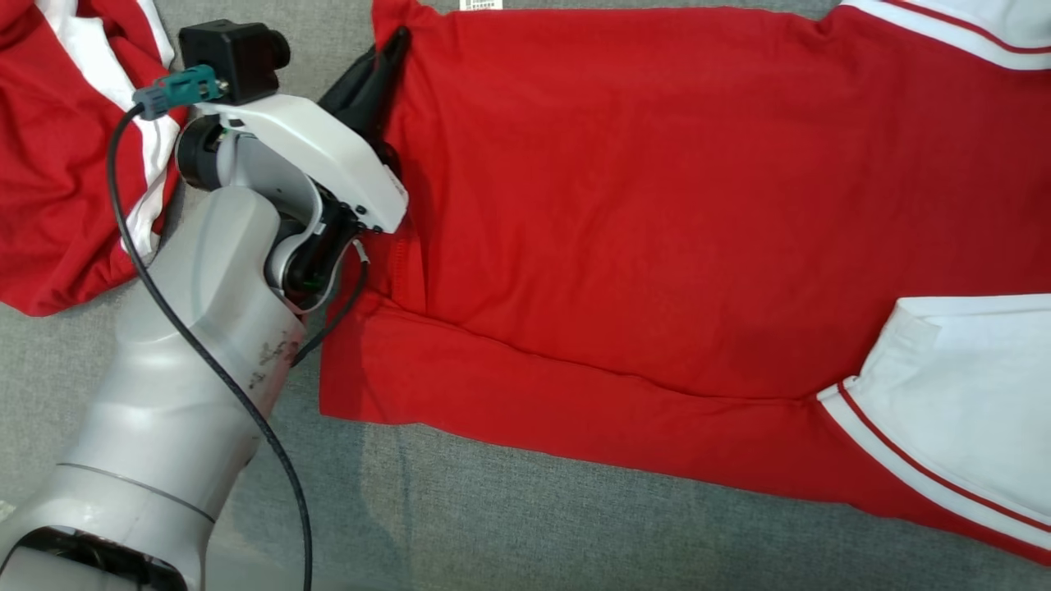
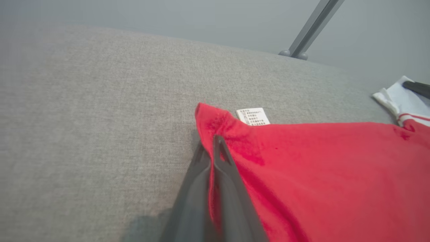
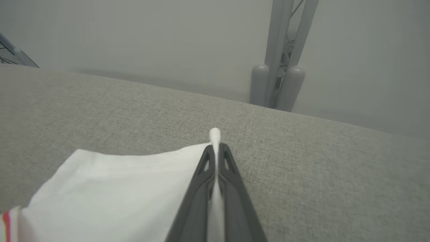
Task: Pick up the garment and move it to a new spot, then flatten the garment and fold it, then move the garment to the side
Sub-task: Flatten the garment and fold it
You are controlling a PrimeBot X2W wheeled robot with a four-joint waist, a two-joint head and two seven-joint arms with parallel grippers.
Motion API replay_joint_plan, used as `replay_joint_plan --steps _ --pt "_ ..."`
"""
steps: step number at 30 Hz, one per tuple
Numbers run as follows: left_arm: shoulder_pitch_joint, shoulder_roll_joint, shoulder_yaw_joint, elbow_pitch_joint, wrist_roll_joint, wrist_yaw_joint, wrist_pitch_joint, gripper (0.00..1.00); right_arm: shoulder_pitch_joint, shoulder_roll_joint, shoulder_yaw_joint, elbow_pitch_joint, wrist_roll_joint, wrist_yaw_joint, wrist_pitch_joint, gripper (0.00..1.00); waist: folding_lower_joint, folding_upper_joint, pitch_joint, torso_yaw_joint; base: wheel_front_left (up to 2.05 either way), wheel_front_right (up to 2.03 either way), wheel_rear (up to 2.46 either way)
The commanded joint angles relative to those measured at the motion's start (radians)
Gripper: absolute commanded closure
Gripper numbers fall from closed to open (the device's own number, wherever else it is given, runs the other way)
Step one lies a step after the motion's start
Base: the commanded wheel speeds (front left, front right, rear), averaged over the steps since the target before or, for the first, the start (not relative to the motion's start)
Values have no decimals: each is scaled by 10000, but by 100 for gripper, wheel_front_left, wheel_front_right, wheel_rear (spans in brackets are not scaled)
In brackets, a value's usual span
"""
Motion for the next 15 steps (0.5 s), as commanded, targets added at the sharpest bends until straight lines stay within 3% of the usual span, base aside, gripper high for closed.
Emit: replay_joint_plan --steps 1,15 --pt "-187 123 -25 20 -57 -30 -93 100 -201 -105 37 -120 135 -7 -152 100 0 0 -67 -67 0 0 0" --pt "-16 1075 42 -998 -1174 -20 -685 100 -373 -785 900 -1528 1436 -7 -841 100 0 0 -600 -682 0 0 0"
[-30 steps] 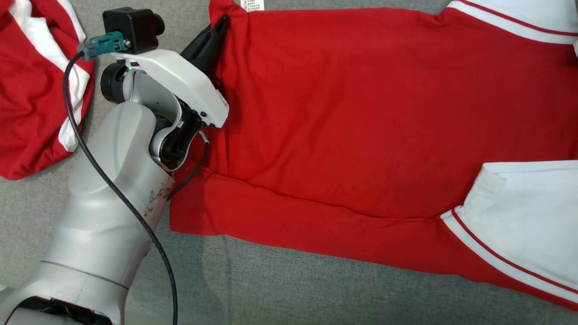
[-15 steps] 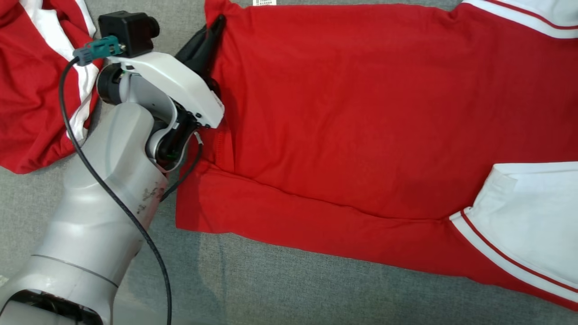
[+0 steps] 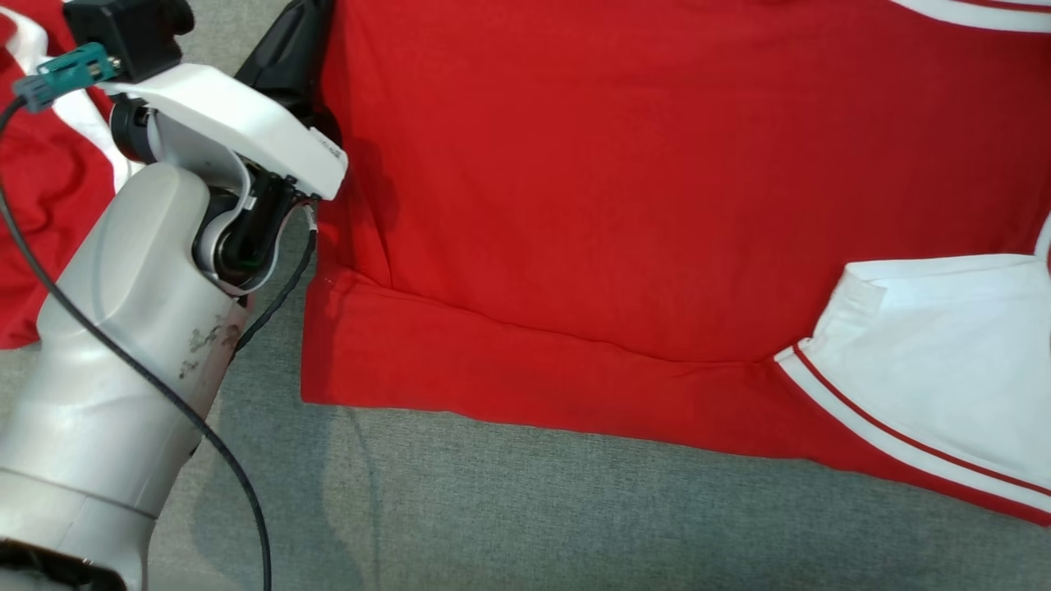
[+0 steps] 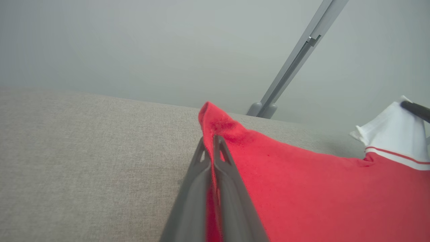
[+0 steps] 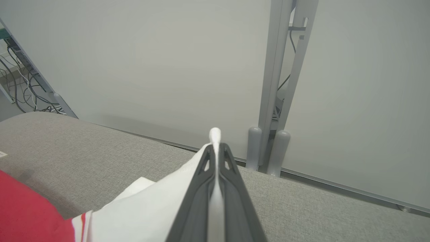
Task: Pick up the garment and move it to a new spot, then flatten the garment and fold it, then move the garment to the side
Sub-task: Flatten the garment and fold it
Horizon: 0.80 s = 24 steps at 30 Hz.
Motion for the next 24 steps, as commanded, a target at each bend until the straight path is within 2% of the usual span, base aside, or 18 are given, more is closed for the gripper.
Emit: replay_joint_plan --steps 1,8,10,12,17,24 --pt "185 157 61 -122 -77 -7 -85 100 209 -121 29 -148 149 -7 -105 100 0 0 -73 -103 0 0 0" --pt "1566 880 124 -1560 -397 -7 -485 100 1609 -527 100 -1870 882 -6 -409 100 0 0 -322 -551 0 0 0" --pt "2407 1425 218 -2353 -407 147 -561 100 2665 -638 -176 -2877 1222 -6 -558 100 0 0 -373 -783 0 0 0" --pt "2667 1595 274 -2654 -426 248 -594 100 3082 -660 -285 -3199 1307 -6 -603 100 0 0 -392 -859 0 0 0" --pt "4140 2661 634 -4372 -485 976 -586 100 5790 -425 -1427 -5046 1473 -6 -775 100 0 0 -585 -1199 0 0 0" --pt "5617 3609 1202 -5918 -680 1978 -595 100 8919 580 -3199 -6866 974 -6 -616 100 0 0 -859 -1516 0 0 0"
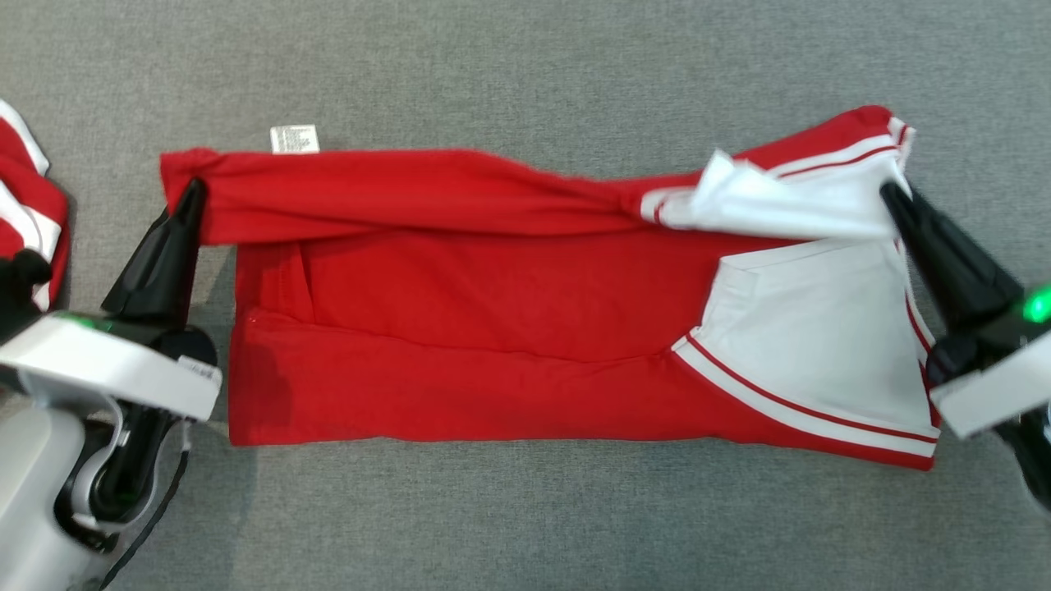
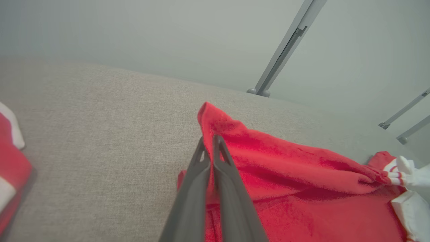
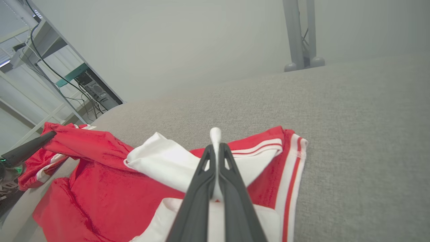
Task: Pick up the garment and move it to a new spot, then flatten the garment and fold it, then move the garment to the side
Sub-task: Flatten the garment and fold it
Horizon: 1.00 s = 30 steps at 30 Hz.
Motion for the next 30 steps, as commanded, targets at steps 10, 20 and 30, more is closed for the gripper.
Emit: replay_joint_plan --steps 10,20,30 --pt "1454 179 117 -211 -628 403 154 51 2872 2154 -1658 -946 -1159 -4 818 82 0 0 -140 -229 0 0 0" --pt "1341 -745 618 145 1086 1163 -679 0 2745 3711 -2993 -404 -3185 -4 -763 0 0 0 -465 -432 0 0 0" --pt "2155 -2567 2881 -1908 4870 1330 -701 0 2083 4203 -3985 15 -5463 -4 -1660 0 0 0 -1205 -529 0 0 0"
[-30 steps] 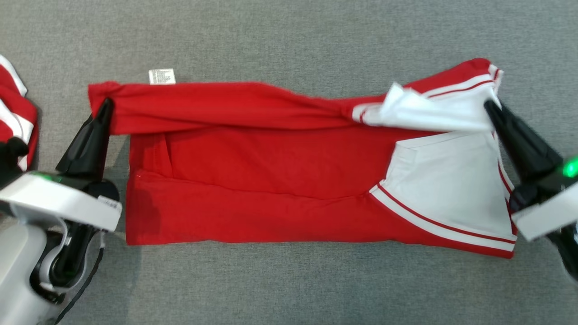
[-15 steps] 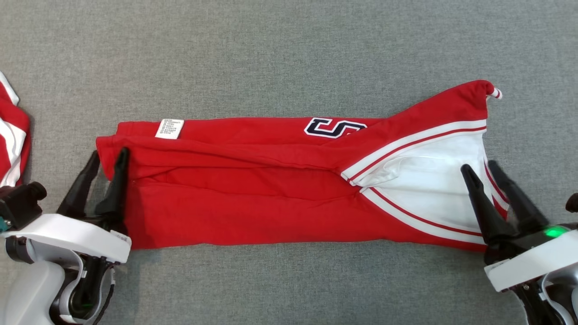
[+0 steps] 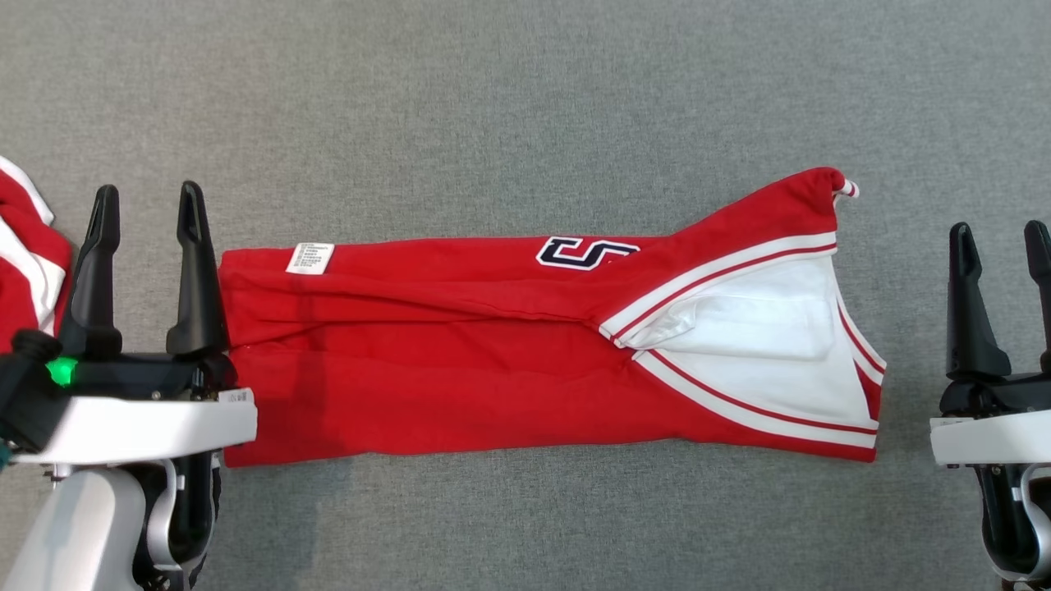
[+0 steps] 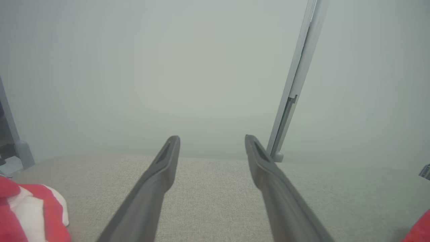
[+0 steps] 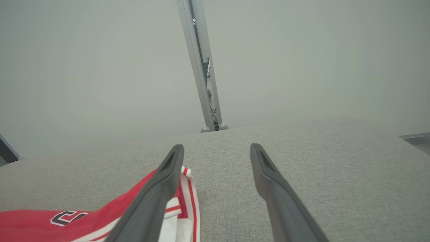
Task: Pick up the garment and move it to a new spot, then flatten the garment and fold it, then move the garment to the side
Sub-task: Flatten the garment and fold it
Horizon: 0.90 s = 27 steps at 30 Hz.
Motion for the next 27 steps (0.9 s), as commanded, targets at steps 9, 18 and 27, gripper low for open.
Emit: replay_joint_plan --steps 9,18,27 --pt "1188 -521 454 249 1448 -306 -43 0 281 102 178 591 -406 -4 12 0 -1 0 -863 54 0 0 0" --pt "1498 -908 530 740 1786 -591 -44 0 481 158 185 888 -385 -4 52 0 -1 0 -1209 183 0 0 0" --pt "1271 -1117 538 894 1910 -781 -45 0 266 72 199 1112 -296 -4 162 0 -1 0 -1237 265 0 0 0"
